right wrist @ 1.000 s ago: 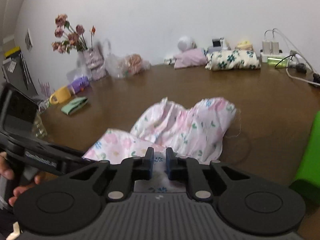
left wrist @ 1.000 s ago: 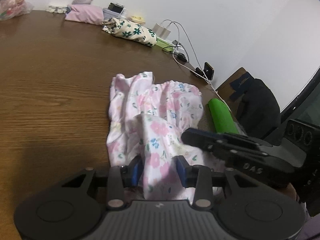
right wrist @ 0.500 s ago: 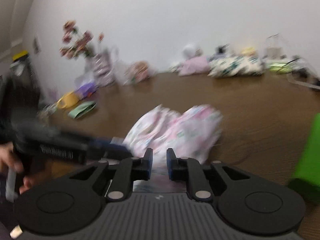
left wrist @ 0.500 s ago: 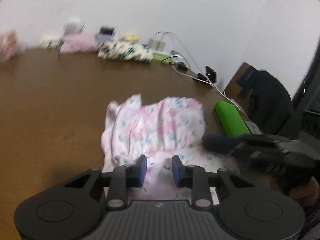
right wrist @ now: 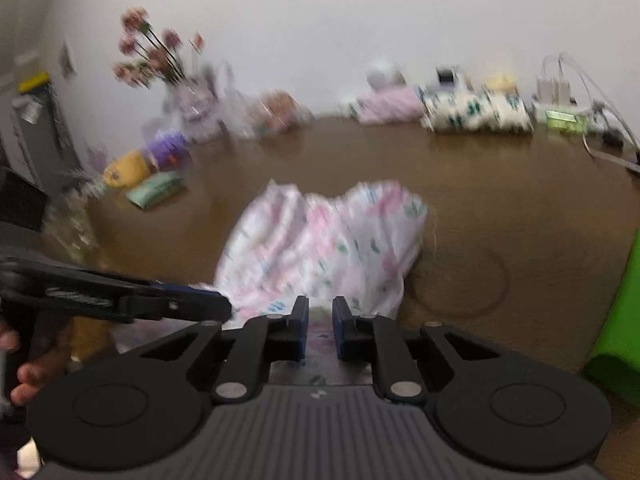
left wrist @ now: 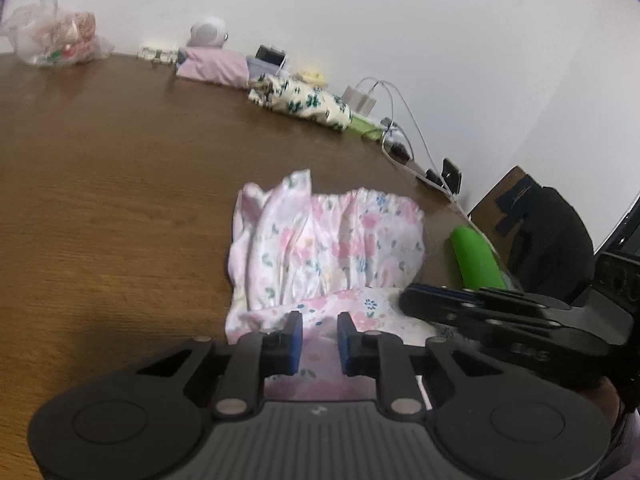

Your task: Fold clothes

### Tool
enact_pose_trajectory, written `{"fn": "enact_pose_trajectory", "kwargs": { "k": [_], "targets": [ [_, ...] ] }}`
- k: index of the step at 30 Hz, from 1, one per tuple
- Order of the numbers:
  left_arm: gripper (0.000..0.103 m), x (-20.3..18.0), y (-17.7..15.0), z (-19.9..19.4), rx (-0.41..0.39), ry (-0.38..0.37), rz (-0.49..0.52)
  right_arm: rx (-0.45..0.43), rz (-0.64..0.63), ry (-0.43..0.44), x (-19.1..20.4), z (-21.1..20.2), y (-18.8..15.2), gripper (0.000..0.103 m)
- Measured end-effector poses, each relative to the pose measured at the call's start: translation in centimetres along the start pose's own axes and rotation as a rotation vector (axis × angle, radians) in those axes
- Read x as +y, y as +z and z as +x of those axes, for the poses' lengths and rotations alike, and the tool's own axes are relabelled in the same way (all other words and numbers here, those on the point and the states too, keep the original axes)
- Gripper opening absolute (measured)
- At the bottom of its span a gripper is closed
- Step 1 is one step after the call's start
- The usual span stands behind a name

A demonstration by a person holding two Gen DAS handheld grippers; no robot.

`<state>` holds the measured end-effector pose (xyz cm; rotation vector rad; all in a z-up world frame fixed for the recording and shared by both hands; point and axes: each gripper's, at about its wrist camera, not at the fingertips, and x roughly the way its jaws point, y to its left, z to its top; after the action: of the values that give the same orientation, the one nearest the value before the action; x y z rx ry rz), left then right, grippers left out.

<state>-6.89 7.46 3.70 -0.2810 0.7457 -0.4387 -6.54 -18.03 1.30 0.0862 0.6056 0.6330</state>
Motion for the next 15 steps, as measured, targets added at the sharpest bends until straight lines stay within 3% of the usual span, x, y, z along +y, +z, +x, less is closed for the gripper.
{"fn": "enact_pose_trajectory", "kwargs": {
  "k": [2, 7, 11, 15],
  "targets": [
    [0.027, 0.0, 0.1, -0.2, -0.005, 0.011, 0.01, -0.002, -0.013, 0.011, 0.5, -0.5, 0.1, 0.015],
    [0.024, 0.7, -0.5, 0.9, -0.001, 0.032, 0.006, 0.052, -0.049, -0.015, 1.4, 0.7, -1.4, 0.015],
    [0.026, 0.0, 0.0, -0.1, -0.032, 0.048, 0.034, 0.034, -0.008, 0.0, 0.9, 0.0, -1.2, 0.015],
    [0.047, -1.9, 0.2, -2.1, -0.128, -0.005, 0.138, -0.078, -0.015, -0.019, 0.9, -2.3, 0.0, 0.021]
  ]
}}
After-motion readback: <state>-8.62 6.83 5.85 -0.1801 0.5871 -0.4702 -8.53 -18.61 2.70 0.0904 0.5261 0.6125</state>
